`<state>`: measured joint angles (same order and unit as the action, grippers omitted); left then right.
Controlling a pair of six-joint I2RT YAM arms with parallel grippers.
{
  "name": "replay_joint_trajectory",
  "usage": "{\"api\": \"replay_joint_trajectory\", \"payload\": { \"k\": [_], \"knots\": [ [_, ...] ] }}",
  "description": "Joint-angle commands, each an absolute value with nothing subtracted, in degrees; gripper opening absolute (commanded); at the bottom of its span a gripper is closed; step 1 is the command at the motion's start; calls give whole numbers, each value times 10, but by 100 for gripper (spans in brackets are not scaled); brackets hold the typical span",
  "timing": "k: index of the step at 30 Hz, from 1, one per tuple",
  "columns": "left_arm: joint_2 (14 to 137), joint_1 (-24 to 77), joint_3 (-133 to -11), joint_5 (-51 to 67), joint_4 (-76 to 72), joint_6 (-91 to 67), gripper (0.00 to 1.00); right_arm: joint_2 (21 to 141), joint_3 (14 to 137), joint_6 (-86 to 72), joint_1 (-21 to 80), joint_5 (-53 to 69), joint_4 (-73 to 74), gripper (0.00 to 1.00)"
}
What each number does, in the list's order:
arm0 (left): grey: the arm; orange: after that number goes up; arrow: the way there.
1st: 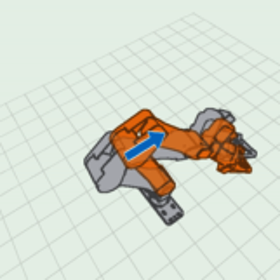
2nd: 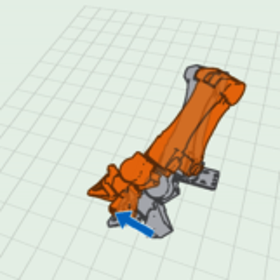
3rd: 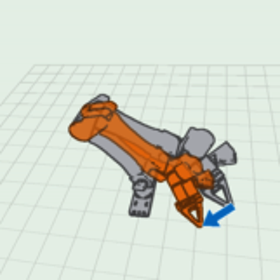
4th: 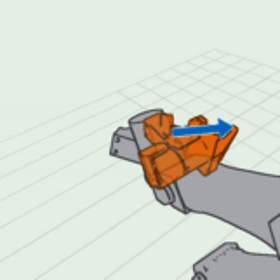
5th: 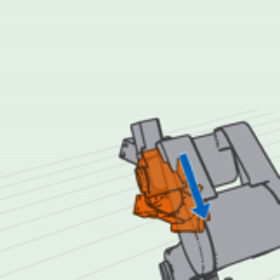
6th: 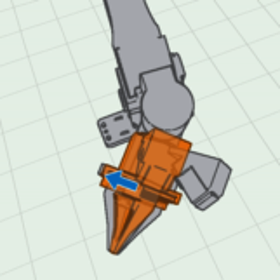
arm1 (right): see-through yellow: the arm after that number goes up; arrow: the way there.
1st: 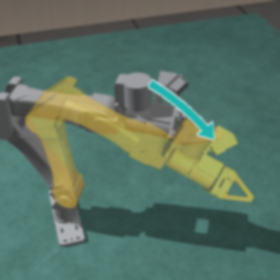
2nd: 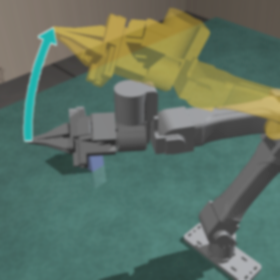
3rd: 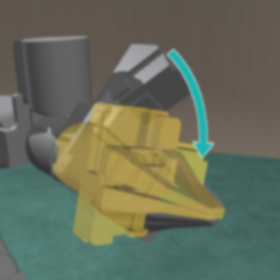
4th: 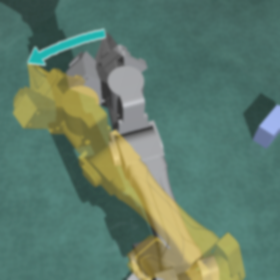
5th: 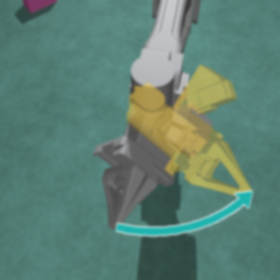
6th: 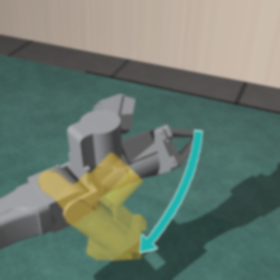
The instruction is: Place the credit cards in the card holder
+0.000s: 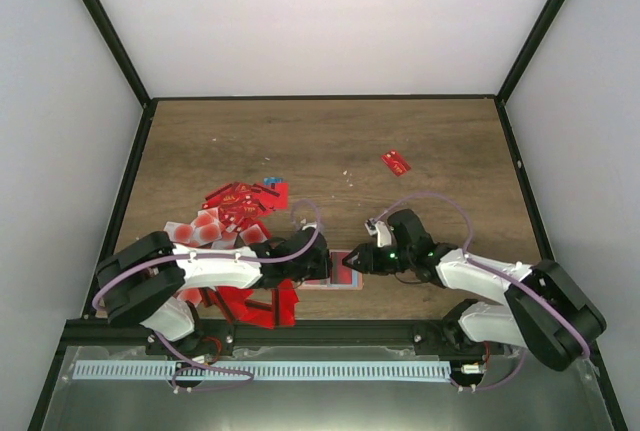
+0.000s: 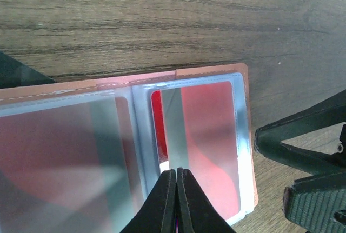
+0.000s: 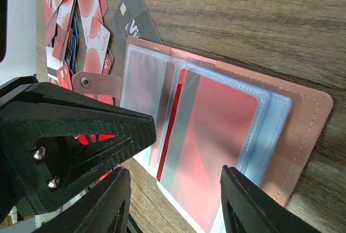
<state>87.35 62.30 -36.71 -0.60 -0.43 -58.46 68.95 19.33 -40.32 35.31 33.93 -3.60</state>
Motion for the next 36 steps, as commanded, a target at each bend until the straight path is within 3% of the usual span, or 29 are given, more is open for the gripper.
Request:
{"api": "replay_joint_trajectory", "payload": {
  "k": [1,36],
  "knots": [
    [883,625,-379,7,-20,-576,4,700,184,-409,351,340,-53,48],
    [929,626,-358,19,-46,-590,4,724,176,-433,351,391,-108,48]
  ]
}}
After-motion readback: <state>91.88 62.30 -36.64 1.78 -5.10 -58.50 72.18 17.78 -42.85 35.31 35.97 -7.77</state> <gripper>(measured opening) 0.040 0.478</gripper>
